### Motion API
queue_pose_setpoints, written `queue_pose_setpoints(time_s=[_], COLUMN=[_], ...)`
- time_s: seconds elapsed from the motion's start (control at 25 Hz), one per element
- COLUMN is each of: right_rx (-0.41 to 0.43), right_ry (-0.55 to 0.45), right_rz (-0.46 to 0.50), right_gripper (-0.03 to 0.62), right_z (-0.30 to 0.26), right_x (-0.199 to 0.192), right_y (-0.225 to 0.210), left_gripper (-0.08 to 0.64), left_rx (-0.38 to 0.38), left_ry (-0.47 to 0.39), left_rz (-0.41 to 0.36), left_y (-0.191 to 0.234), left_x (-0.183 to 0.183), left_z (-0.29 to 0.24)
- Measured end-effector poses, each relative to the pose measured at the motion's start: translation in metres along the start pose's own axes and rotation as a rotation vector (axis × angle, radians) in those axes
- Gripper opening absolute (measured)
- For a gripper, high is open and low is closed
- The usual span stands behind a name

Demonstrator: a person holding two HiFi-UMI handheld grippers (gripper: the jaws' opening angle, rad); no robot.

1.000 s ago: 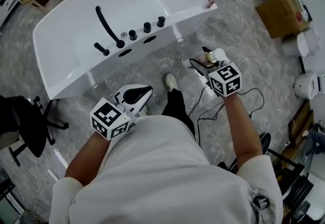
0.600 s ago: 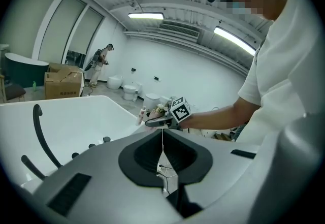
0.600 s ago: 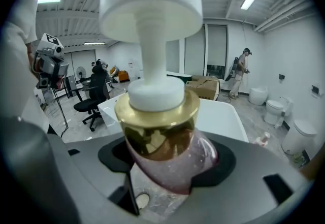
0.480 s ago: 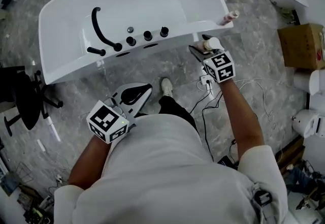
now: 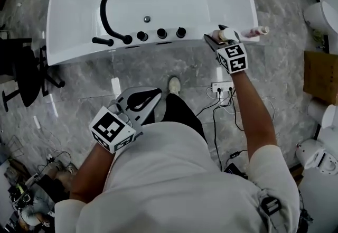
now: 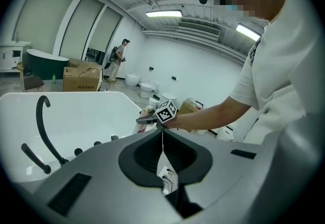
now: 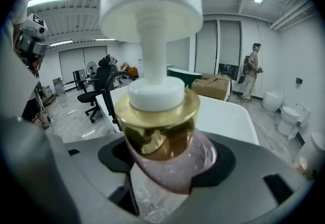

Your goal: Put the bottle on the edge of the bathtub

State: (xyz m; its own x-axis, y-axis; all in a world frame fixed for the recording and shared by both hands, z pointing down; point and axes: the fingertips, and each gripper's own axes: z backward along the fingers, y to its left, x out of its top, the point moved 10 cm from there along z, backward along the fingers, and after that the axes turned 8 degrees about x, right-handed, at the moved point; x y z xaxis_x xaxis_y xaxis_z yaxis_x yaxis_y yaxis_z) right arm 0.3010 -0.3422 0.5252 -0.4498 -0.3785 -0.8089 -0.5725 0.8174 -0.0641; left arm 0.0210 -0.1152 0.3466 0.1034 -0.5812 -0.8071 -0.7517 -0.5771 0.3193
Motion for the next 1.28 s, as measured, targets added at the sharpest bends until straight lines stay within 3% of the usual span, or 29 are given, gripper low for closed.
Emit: queue_pose_setpoints(time_s=[0.56, 1.28], right_rx=[0.083, 0.12], right_ry=[0.022, 0.036], right_rz=[0.081, 0.107], right_gripper=[0.302, 0.305], right_z=[-0.081, -0.095], right_x=[-0.024, -0.037], right_y=[-0.035, -0.024], left_gripper=[0.02, 0.02], left_rx=[0.05, 0.039], left_ry=[0.038, 0.048], left_rz=[0.045, 0.066], left_y=[0.018, 0.022], left_x=[-0.015, -0.019], left_z=[-0.031, -0.041])
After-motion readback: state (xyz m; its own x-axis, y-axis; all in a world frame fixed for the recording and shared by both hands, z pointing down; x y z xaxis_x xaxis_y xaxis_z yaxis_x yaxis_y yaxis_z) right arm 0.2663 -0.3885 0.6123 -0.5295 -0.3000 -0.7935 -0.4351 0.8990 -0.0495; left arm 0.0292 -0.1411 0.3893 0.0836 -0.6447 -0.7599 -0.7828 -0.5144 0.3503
